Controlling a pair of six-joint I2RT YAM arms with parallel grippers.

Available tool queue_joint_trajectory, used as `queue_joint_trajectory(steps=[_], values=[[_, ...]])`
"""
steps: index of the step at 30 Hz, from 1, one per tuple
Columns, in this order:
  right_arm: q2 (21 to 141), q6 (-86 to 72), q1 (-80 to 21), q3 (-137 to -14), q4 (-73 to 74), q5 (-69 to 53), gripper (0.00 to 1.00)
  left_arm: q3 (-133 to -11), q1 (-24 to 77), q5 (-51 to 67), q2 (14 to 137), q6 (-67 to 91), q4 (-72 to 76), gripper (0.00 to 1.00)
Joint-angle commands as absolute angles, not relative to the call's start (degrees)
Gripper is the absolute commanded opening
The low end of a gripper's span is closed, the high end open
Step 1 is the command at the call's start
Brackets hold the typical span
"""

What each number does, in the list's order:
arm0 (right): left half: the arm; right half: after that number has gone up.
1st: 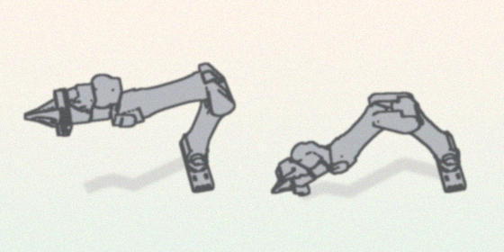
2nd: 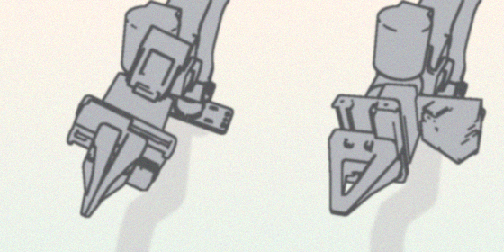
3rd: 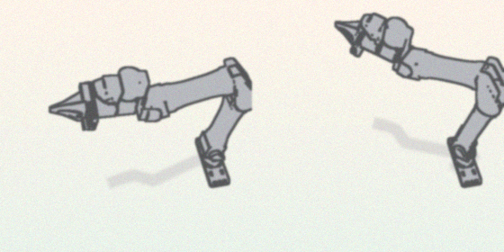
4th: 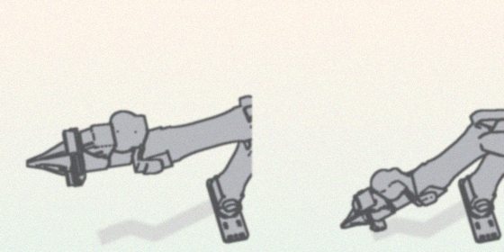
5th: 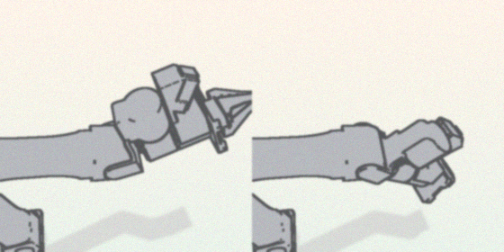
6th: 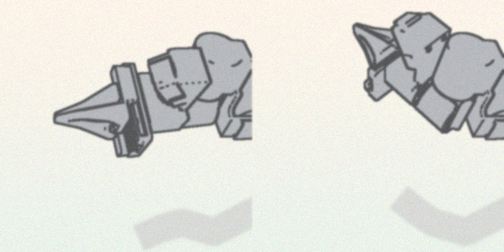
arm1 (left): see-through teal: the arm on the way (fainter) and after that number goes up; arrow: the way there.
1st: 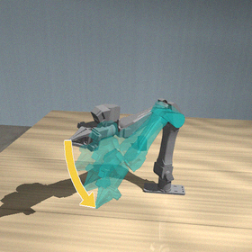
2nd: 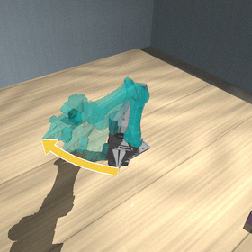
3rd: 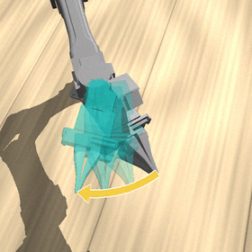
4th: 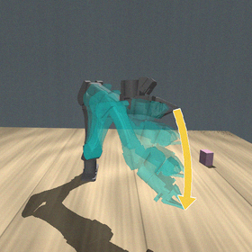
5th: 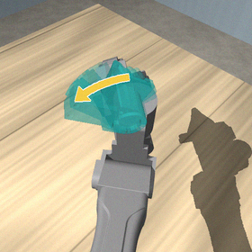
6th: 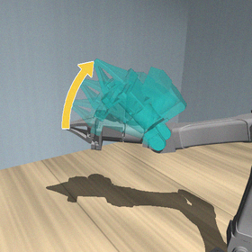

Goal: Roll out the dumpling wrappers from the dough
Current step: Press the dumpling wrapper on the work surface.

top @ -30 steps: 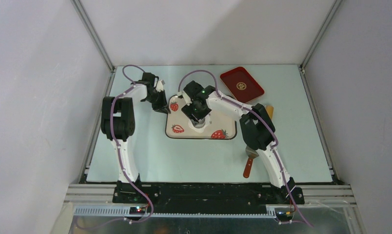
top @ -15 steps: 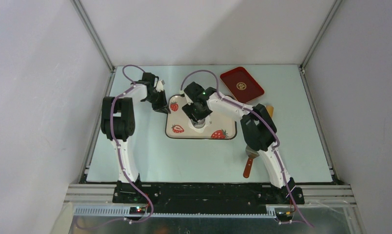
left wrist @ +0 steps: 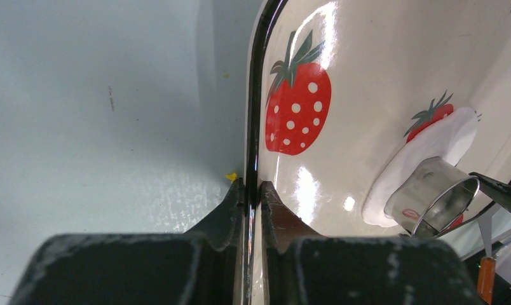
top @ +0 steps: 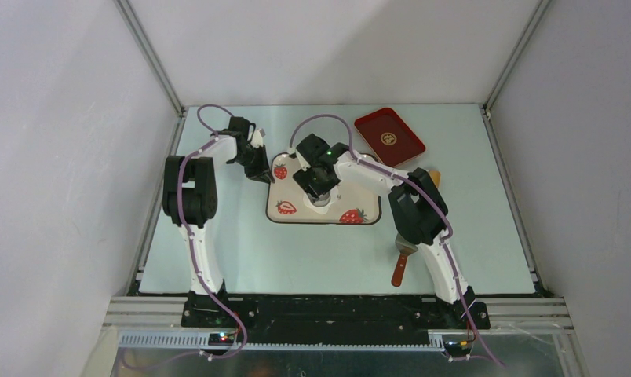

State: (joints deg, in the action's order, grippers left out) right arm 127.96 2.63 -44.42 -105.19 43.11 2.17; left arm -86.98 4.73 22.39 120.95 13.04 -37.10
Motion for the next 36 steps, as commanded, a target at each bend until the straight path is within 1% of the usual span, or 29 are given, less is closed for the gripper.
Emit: queue_joint_trajectory(steps=[1, 9, 14, 19, 27, 36], values=[[135.9, 8.2, -44.5, -97.8, 60.6, 6.6, 0.0, -85.8, 4.4, 17.0, 119.2, 11.8, -36.9, 0.0], [136.1, 10.2, -43.6, -98.3, 64.4, 1.4, 0.0, -85.8, 4.4, 17.1, 119.2, 11.8, -37.0, 0.0], [137.6, 7.4, -41.6, -101.5, 68.3, -3.8, 0.0, -85.7, 4.5, 17.0, 119.1, 11.8, -37.0, 0.0], [137.0, 3.9, -40.9, -101.0, 67.9, -2.4, 0.0, -85.7, 4.4, 16.7, 118.8, 11.8, -37.0, 0.0], [135.8, 3.9, -42.7, -99.4, 66.4, -0.4, 0.0, -85.8, 4.5, 16.9, 119.2, 11.8, -36.9, 0.0], [138.4, 1.7, -43.7, -102.9, 62.9, 2.8, 0.0, -85.7, 4.4, 16.8, 119.0, 11.9, -37.0, 0.0]])
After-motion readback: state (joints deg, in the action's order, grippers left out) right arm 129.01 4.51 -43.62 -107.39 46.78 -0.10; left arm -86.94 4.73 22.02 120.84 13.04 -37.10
